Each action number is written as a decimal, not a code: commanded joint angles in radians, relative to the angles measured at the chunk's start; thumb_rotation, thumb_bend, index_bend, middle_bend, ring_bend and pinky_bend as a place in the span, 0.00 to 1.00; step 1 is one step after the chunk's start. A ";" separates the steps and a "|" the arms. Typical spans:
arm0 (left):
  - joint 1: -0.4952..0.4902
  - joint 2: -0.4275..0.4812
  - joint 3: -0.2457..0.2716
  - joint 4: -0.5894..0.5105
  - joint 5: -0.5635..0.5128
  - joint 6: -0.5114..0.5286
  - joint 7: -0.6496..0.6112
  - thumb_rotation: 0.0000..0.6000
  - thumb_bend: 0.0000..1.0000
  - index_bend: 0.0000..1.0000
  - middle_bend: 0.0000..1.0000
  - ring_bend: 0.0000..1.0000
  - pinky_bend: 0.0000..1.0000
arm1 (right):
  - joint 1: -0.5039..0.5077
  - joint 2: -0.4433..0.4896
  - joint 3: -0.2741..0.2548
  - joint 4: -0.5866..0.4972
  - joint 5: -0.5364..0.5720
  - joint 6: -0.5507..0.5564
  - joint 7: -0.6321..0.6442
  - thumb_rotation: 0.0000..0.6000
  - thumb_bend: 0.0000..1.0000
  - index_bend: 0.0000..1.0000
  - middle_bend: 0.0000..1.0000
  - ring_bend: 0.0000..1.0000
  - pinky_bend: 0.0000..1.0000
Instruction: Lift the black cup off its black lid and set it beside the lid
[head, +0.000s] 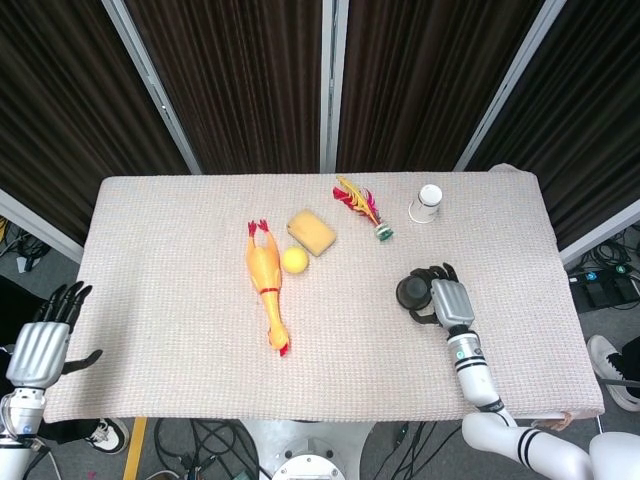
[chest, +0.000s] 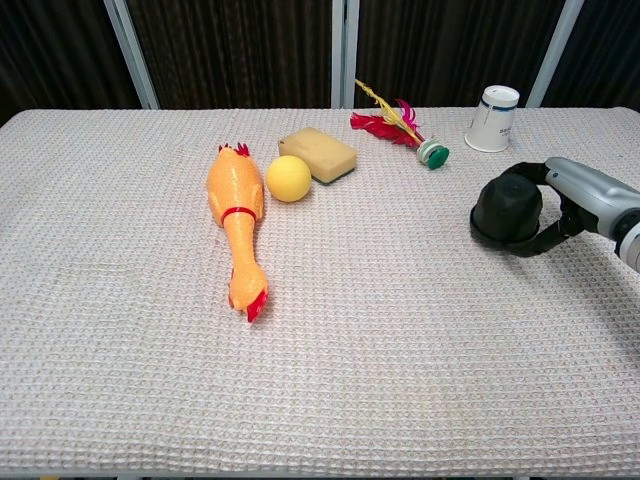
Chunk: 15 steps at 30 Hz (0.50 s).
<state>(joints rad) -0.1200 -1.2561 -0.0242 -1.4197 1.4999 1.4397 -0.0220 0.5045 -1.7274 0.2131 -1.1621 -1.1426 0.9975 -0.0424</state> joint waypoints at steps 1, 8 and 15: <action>0.001 0.000 0.001 0.002 0.001 0.002 -0.002 1.00 0.13 0.04 0.03 0.00 0.20 | 0.007 0.022 -0.012 -0.017 0.006 -0.040 -0.005 1.00 0.00 0.06 0.33 0.03 0.00; 0.003 0.003 0.002 0.002 0.007 0.009 -0.004 1.00 0.13 0.04 0.03 0.00 0.20 | 0.007 0.053 -0.011 -0.059 0.016 -0.052 -0.011 1.00 0.00 0.00 0.25 0.00 0.00; 0.002 0.004 0.001 -0.004 0.006 0.010 -0.001 1.00 0.13 0.04 0.03 0.00 0.20 | -0.006 0.080 0.000 -0.117 0.010 0.005 -0.035 1.00 0.00 0.00 0.25 0.00 0.00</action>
<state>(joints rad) -0.1176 -1.2525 -0.0235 -1.4233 1.5060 1.4494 -0.0226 0.5024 -1.6523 0.2101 -1.2700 -1.1318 0.9923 -0.0701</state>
